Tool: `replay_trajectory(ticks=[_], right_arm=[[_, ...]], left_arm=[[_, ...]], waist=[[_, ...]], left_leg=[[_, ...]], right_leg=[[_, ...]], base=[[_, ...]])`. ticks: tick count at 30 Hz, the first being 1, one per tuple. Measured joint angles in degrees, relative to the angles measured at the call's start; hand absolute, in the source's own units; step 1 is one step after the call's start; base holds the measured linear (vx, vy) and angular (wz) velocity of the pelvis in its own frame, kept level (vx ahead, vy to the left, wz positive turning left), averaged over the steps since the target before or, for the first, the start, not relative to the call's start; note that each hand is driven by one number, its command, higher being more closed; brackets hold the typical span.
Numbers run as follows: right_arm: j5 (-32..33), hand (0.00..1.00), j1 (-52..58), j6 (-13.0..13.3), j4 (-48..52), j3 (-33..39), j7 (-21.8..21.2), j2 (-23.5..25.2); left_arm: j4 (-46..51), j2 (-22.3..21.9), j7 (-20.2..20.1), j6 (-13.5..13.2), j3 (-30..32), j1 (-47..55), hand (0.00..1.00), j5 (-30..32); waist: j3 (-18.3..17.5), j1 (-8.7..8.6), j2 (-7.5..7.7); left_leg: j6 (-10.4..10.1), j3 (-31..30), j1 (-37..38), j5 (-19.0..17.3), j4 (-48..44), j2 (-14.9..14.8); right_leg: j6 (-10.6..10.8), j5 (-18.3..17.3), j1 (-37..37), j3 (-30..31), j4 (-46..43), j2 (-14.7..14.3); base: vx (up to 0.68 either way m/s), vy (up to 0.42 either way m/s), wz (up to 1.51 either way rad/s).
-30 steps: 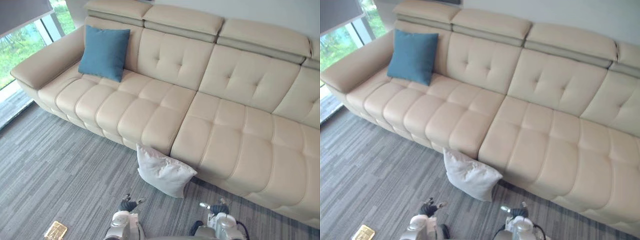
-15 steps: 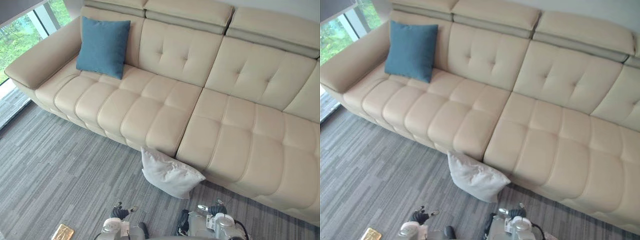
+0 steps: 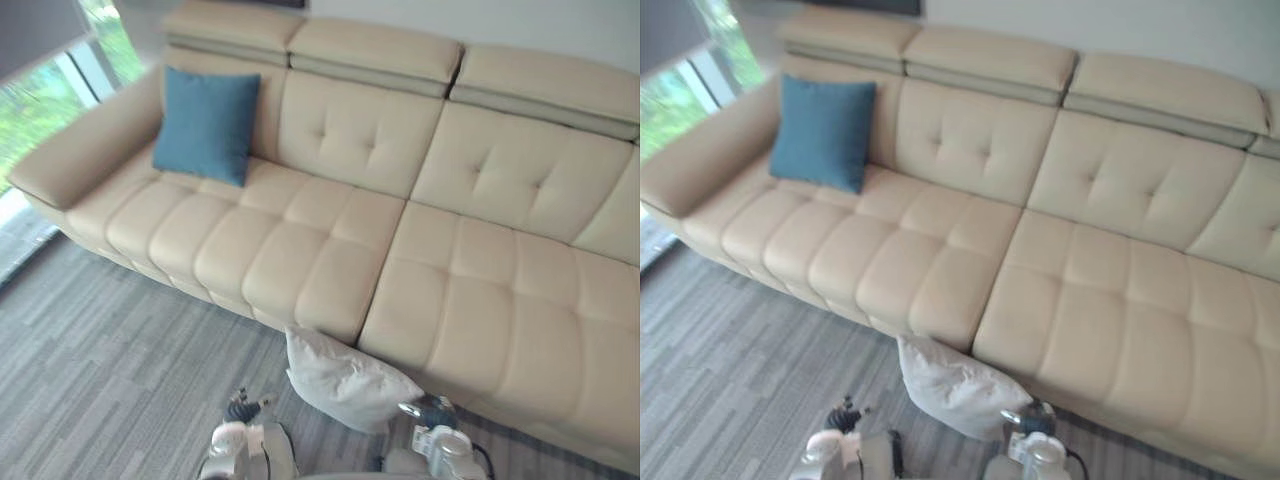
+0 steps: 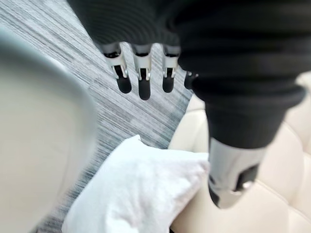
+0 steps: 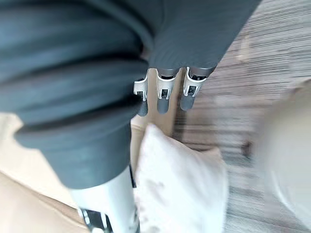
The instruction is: Pick up cushions and gather them together orderly.
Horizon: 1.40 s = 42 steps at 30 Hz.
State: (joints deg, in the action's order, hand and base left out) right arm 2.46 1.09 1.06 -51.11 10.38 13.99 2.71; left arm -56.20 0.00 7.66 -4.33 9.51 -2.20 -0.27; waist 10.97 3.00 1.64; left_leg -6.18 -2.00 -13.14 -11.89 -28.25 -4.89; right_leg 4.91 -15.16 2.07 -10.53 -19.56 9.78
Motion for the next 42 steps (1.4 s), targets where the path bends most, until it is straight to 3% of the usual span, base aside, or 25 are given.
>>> replay_trajectory(ticks=[5,8,19,25,29,35,36,42], right_arm=[[-0.12,0.0,-0.26,-0.03,-0.17,0.01,0.01,-0.01],[-0.17,0.0,1.02,-0.17,-2.12,-0.04,-0.02,-0.29],[-0.11,0.0,1.0,-0.09,-3.99,0.23,0.54,-1.3],[2.32,0.0,-6.35,-0.03,-3.47,1.53,2.6,-3.75],[4.44,0.0,-10.58,0.1,-0.74,2.96,4.01,-4.08],[7.14,0.0,-20.12,0.25,2.22,7.25,7.37,-4.49],[7.7,0.0,-22.73,0.45,3.46,7.43,7.87,-4.63],[8.93,0.0,-35.75,0.83,5.32,9.72,9.83,-6.26]], left_arm=[[-0.8,-0.01,-0.1,0.02,0.0,0.11,0.0,0.26],[-1.94,-0.26,-0.12,0.05,-0.04,0.94,0.0,1.33],[-2.99,-1.06,1.22,0.06,0.11,1.43,0.0,0.1],[0.04,-0.06,4.0,0.07,0.7,-5.03,0.0,-4.28],[2.92,1.58,5.05,-0.07,1.57,-8.83,0.0,-7.45],[6.27,4.08,7.32,-0.4,5.19,-18.97,0.0,-11.35],[6.22,5.43,7.46,-0.39,5.18,-21.88,0.0,-11.93],[6.27,10.52,8.48,-0.38,4.46,-33.54,0.0,-12.19]], waist=[[-0.22,0.06,0.02],[-2.59,0.0,-0.06],[-4.77,-0.16,-0.85],[2.44,-0.03,-0.43],[6.78,0.13,0.09],[10.92,0.13,0.45],[11.99,-0.02,1.02],[16.74,-0.64,1.21]], left_leg=[[0.89,4.39,3.31,-1.09,3.21,-0.32],[0.95,6.43,5.58,-0.71,6.42,-0.42],[0.49,7.35,7.5,0.61,9.64,-0.64],[1.0,6.42,-9.57,-0.6,-2.66,-1.66],[1.2,6.59,-16.88,-2.64,-9.35,-2.58],[1.41,6.18,-32.14,-1.06,-14.92,-3.72],[1.72,6.05,-35.46,-0.57,-15.22,-3.73],[2.39,5.38,-48.4,0.99,-19.89,-4.38]], right_leg=[[0.99,1.7,0.3,4.1,1.28,0.21],[1.54,2.53,0.66,6.05,2.29,0.42],[1.77,3.09,0.2,6.09,2.74,0.0],[0.21,1.58,19.12,7.62,-13.1,-0.13],[0.46,-0.86,26.55,9.56,-18.74,-0.61],[0.19,1.44,42.33,11.31,-23.42,-1.91],[-0.02,1.86,45.95,11.47,-24.19,-1.78],[-0.19,3.36,58.46,11.63,-28.88,-2.12]], base=[[-0.02,0.102,-0.44],[-0.02,0.012,-0.35],[0.02,-0.011,-0.03],[-0.18,-0.004,-0.05],[-0.26,0.002,-0.17],[-0.2,-0.009,-0.12],[-0.14,-0.017,0.0],[-0.07,-0.01,0.0]])
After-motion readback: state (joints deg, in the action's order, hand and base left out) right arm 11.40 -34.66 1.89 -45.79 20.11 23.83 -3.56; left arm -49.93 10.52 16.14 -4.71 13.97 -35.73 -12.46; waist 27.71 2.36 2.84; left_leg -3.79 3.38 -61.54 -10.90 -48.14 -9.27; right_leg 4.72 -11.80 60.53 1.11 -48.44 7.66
